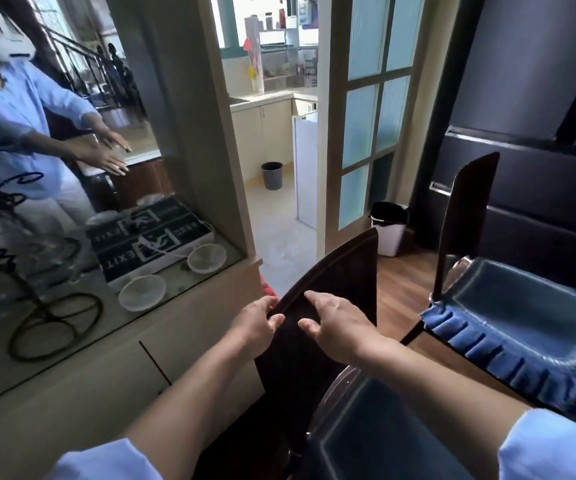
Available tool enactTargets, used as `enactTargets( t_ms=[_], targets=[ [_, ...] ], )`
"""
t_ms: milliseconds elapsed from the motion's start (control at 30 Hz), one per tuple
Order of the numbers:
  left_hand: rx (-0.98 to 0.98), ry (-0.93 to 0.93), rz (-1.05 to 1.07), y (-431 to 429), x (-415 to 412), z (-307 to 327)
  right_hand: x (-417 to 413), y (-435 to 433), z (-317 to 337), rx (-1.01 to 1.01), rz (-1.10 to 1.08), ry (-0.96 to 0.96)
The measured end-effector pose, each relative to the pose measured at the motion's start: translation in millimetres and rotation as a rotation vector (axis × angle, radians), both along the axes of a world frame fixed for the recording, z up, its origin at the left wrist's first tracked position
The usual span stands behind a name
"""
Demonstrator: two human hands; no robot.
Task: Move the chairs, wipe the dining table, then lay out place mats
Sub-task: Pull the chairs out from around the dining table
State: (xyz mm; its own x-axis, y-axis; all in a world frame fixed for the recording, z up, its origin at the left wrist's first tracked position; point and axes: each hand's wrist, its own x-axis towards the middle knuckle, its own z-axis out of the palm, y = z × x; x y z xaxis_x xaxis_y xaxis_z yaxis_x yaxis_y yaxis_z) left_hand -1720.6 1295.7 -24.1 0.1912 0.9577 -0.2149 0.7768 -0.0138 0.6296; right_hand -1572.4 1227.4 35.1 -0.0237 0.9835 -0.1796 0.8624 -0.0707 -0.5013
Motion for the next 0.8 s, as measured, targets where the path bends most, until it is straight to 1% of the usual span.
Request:
enactTargets(
  t_ms=[100, 267, 367, 600, 800],
  targets=[
    [-0.003, 0.012, 0.012, 15, 5, -1, 4, 7, -7, 0.002, 0.007, -0.018],
    [-0.002, 0.140, -0.017, 33, 16, -4, 15, 10, -19, -0.009, -0.015, -0.011],
    [-0.034, 0.162, -0.046, 39, 19, -10, 23, 9, -30, -0.017, -0.038, 0.015],
    [-0.086, 0.052, -0.049, 41, 24, -18, 39, 3, -47, -0.054, -0.096, 0.053],
    [-0.112, -0.086, -0.087, 15, 38, -13, 47, 0, -43, -0.034, -0.102, 0.047]
  ],
)
